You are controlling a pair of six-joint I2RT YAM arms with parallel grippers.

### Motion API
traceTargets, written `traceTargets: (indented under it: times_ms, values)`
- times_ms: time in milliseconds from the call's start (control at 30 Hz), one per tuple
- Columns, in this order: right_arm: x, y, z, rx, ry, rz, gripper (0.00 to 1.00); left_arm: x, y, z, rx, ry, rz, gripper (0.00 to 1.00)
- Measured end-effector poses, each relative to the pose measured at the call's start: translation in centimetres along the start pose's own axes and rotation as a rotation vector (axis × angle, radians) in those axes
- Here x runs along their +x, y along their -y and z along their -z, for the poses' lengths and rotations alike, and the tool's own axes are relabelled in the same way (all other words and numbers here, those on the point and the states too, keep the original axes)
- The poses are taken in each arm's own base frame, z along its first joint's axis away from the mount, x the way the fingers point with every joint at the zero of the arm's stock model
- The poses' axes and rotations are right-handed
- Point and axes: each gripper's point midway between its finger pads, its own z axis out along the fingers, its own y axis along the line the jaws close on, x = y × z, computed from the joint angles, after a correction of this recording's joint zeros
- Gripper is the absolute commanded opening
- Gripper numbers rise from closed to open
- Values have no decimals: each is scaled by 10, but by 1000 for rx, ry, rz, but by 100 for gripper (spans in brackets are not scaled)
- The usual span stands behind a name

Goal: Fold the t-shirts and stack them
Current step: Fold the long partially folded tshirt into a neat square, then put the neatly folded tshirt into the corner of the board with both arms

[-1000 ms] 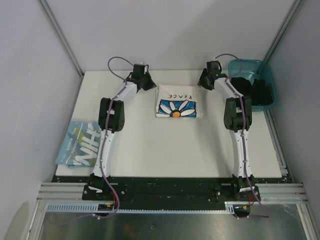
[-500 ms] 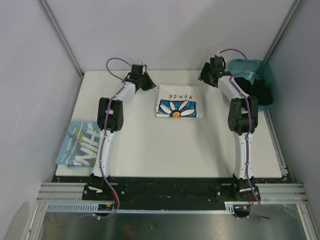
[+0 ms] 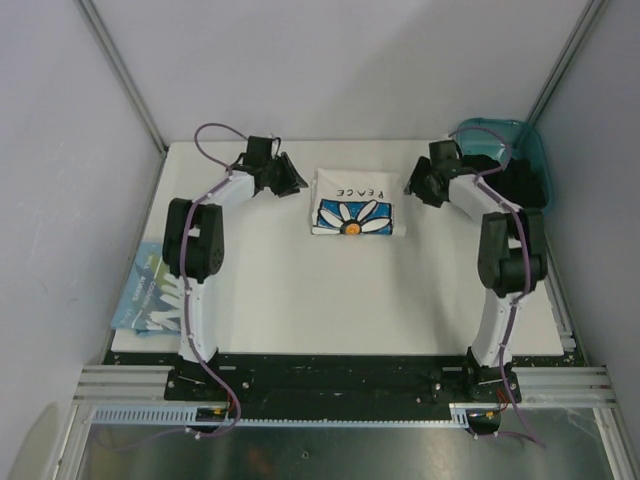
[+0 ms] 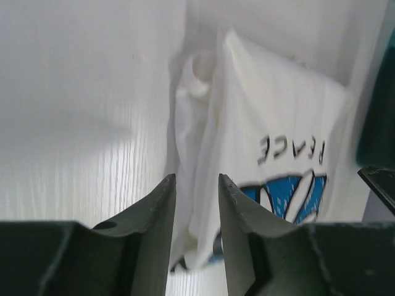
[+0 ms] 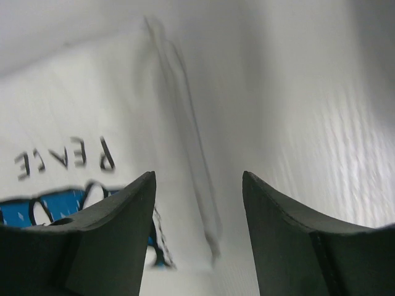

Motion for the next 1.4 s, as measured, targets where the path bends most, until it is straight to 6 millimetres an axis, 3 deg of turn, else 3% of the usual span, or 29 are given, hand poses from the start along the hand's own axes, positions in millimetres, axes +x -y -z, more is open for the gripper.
traceTargets:
  times_ms: [133,267,467,633,833,1100,1267,1400]
  values:
    - [20,12,43,-23,-9,-25,58,20,5,35,17,-19,-1,34]
    - [39,10,67,-55,-16,-18,48,50,7,54,35,-73,-3,33]
    - [81,14,69,-70,-91,0,45,97,1,57,22,-164,-12,33]
    - [95,10,61,-77,-118,15,45,120,-7,59,2,-206,-12,33]
    - [102,7,47,-84,-122,24,39,126,-8,76,2,-198,-17,32]
    - [110,11,34,-73,-138,22,3,134,-27,109,-47,-145,-5,37]
    - [109,14,34,-63,-137,15,0,124,-62,142,-157,-26,31,40]
    - [107,24,38,-29,-136,10,0,98,-82,172,-271,113,44,45]
